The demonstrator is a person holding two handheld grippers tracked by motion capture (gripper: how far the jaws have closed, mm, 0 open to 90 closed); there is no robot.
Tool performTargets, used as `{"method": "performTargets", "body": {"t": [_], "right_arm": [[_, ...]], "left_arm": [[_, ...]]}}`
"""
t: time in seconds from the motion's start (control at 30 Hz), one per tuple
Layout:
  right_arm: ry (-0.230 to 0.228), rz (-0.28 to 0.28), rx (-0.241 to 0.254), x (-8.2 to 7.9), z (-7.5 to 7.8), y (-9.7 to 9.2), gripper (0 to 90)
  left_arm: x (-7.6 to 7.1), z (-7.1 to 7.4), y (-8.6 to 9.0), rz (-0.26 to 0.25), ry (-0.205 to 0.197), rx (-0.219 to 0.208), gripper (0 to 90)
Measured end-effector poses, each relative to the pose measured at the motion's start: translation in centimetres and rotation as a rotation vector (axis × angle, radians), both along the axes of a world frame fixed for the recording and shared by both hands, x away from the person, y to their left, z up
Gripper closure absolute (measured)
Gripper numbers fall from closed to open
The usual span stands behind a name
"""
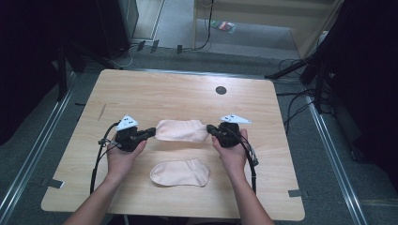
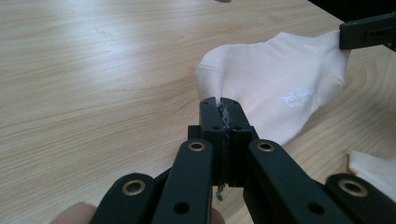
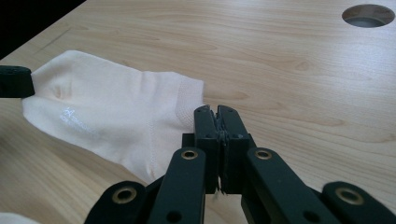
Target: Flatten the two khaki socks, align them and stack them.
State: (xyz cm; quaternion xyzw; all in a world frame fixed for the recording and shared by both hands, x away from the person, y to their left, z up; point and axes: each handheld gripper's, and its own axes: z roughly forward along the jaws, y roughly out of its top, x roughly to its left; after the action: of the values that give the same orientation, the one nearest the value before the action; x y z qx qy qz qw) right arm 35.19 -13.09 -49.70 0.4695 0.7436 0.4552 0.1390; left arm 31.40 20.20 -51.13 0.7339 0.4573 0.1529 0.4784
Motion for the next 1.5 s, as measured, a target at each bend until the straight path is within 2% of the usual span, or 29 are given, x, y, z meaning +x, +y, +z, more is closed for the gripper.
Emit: {"method": "performTargets", "body": {"t": [0.23, 0.43, 0.73, 0.83, 1.0, 1.27, 1.5], "right_arm": [[-0.003, 0.014, 0.001, -1.4, 0.4, -0.1, 88.9], [-0.009, 0.024, 0.009, -2.6, 0.8, -0.2, 88.9], [-0.006, 0.027, 0.008, -4.2, 0.4, -0.5, 88.9], [0.001, 0.026, 0.011, -4.8, 0.4, -0.6, 88.9], [0.003, 0.031, 0.023, -5.5, 0.4, -0.8, 88.9], [0.012, 0.044, 0.020, -7.2, 0.4, -1.0, 88.9], [0.027, 0.059, 0.019, -8.6, 0.0, -1.0, 88.9]], "left_arm": [[-1.4, 0.4, 0.3, -0.006, -0.009, -0.021, 90.0], [-2.7, 0.6, 0.4, -0.014, -0.020, -0.022, 90.0], [-4.7, 0.5, 0.2, -0.033, -0.007, -0.035, 90.0], [-5.4, 0.5, -0.1, -0.039, -0.010, -0.023, 90.0], [-6.3, 0.5, -0.1, -0.038, -0.003, -0.031, 90.0], [-8.5, 0.1, -0.6, -0.071, 0.010, -0.003, 90.0], [-10.0, -0.1, -0.8, -0.073, 0.011, 0.013, 90.0]]}}
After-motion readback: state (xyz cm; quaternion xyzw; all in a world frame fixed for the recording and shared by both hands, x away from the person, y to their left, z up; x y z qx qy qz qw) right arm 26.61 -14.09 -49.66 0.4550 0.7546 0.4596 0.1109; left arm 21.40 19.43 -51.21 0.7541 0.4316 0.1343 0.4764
